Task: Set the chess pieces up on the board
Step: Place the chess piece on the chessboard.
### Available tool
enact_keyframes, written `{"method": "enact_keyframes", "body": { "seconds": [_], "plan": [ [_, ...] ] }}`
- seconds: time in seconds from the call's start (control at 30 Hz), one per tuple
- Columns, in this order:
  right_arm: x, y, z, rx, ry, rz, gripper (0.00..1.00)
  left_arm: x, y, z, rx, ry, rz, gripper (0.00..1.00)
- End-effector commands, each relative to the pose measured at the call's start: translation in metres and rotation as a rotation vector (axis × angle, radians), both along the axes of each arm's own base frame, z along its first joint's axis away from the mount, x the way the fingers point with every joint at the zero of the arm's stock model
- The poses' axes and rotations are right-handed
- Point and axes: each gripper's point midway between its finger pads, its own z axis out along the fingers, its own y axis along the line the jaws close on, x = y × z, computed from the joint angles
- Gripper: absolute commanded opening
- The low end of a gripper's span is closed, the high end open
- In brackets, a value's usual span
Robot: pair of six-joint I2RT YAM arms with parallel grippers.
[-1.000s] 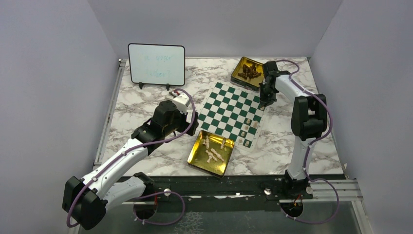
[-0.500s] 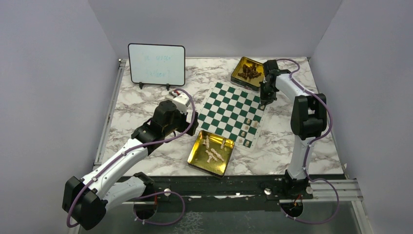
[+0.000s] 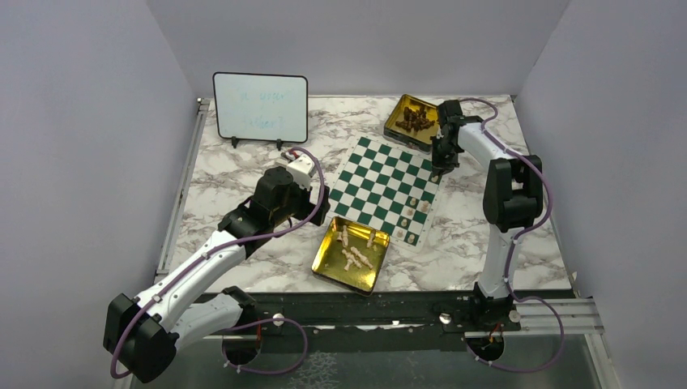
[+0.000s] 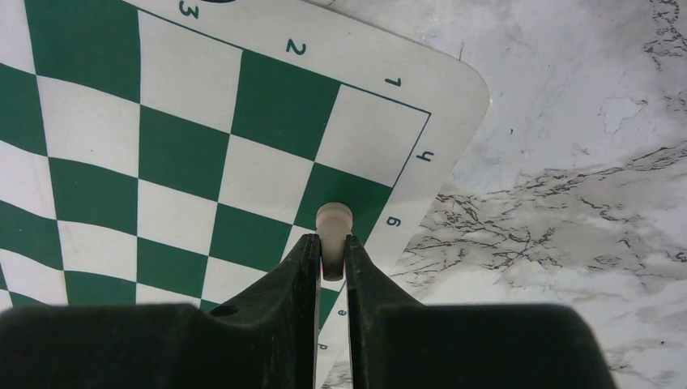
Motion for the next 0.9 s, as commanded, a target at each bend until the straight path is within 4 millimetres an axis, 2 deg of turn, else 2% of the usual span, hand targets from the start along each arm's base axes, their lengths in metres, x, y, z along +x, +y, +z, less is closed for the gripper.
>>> {"method": "enact_keyframes", "body": {
  "seconds": [0.0,0.47,0.6,0.7,0.87],
  "plan": [
    [0.0044,-0.0024,0.0002,-0.005,0.003,0.001,0.2,0.0026,0.0038,0.0064,-0.004,-0.034,0.015,0.99],
    [0.0061,-0.0025,-0.0021,-0.008,0.012,0.004,0.2,0.0035,0.0036,0.0063,-0.003,-0.034,0.016,0.99],
    [0.0039,-0.0098,-0.0005,-0.047,0.022,-0.012,0.2,0.0032,0.0038,0.0056,-0.001,-0.033,0.017,0.99],
    [0.0031,-0.0042,-0.0018,-0.016,0.022,0.001,0.2,0.0032,0.0038,0.0053,-0.001,-0.032,0.016,0.99],
    [0.0024,-0.0009,-0.0069,0.001,0.032,0.002,0.25,0.0029,0.0044,0.0057,-0.001,-0.035,0.017,0.99]
  ]
}}
